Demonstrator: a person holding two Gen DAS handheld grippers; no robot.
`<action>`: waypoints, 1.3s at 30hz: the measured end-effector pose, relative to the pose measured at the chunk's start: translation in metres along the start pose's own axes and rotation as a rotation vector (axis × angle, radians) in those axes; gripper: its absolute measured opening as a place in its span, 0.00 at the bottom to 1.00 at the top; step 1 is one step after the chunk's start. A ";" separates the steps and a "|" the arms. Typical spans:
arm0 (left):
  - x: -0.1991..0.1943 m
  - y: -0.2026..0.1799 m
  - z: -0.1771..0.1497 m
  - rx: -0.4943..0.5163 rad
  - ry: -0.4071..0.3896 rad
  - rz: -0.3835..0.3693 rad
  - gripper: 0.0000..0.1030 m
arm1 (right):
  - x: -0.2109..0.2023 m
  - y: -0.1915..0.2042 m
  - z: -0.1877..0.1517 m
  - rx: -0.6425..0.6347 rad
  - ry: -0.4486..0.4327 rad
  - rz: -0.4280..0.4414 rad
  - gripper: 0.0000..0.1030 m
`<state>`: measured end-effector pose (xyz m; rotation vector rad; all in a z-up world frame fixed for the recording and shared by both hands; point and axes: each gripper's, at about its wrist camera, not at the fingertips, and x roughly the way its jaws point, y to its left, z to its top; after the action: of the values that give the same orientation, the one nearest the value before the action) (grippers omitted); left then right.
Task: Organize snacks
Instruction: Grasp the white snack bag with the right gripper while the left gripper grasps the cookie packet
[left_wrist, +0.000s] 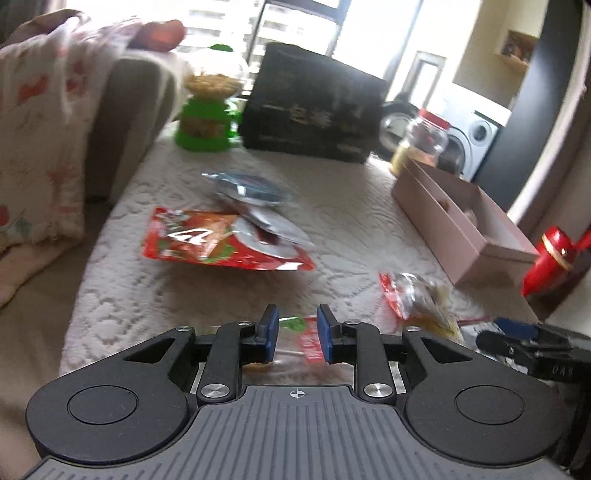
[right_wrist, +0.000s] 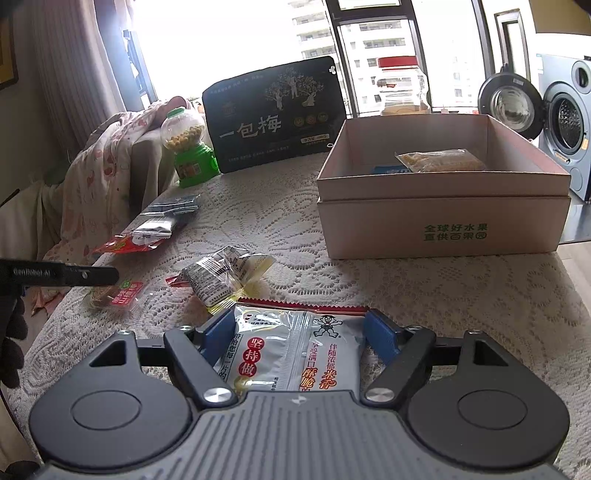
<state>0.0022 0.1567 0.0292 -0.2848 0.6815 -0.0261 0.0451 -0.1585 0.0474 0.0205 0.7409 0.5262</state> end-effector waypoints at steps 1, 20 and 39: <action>-0.003 0.003 0.001 0.003 -0.004 0.013 0.26 | 0.000 0.000 0.000 -0.001 0.000 0.000 0.76; -0.014 -0.024 -0.012 0.279 0.113 -0.102 0.29 | -0.001 -0.003 0.000 0.014 -0.002 0.012 0.76; -0.020 -0.036 -0.035 0.162 0.122 -0.162 0.35 | 0.002 0.002 0.001 -0.022 0.015 -0.002 0.79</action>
<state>-0.0332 0.1156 0.0251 -0.1826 0.7718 -0.2545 0.0458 -0.1555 0.0475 -0.0047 0.7500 0.5331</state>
